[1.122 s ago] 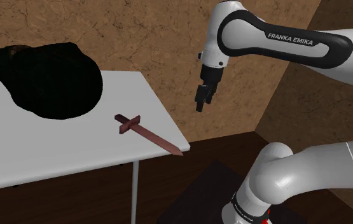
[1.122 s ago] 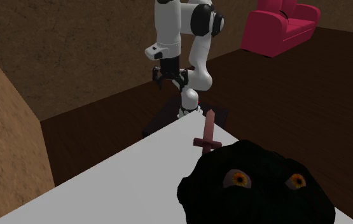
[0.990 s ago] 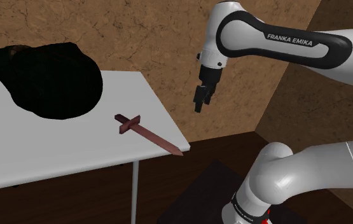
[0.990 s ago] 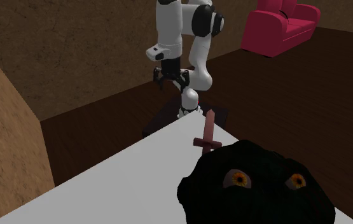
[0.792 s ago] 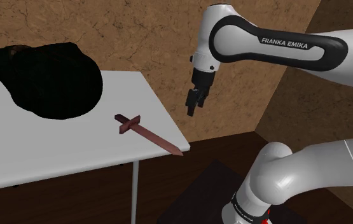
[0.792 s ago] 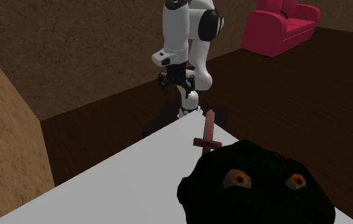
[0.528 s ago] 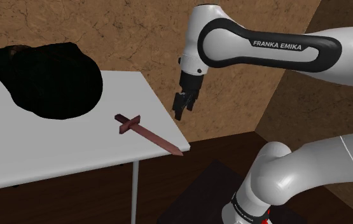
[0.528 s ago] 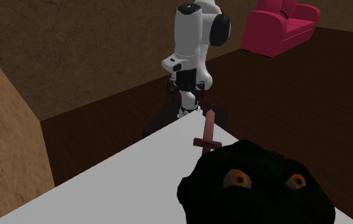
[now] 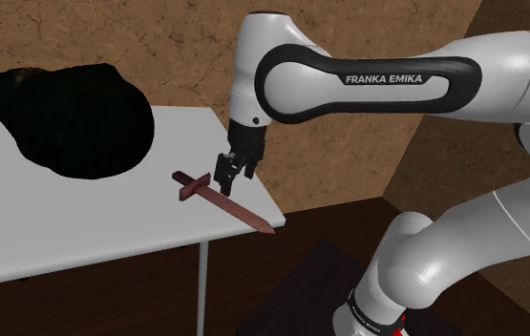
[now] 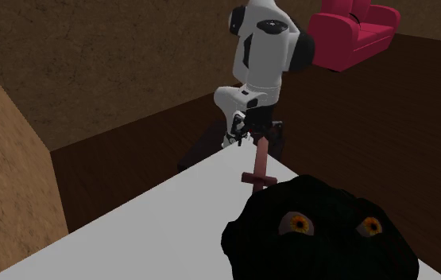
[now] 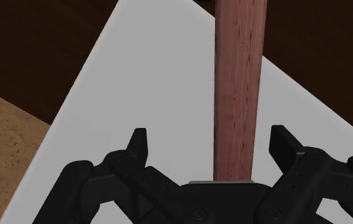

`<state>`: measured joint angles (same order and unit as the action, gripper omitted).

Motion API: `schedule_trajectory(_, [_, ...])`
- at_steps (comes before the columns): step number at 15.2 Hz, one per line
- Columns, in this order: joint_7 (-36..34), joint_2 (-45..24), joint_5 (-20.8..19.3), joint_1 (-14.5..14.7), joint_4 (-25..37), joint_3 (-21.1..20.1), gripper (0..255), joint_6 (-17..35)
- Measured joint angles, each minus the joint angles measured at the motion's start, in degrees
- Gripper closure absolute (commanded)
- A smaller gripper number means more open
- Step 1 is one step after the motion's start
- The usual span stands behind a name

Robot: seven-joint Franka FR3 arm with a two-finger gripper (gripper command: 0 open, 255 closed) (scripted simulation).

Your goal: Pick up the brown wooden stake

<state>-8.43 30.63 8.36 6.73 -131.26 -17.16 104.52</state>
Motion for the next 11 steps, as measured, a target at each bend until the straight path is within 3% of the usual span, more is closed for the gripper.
schedule_trajectory(3, [-2.6,-3.4,0.1,0.3,1.7,-2.5,0,2.6])
schedule_trajectory(10, [-2.9,-4.7,0.3,0.5,-2.3,-3.5,0,8.1])
schedule_trajectory(11, [-3.0,-4.7,0.3,0.5,-2.6,-3.6,255,8.4])
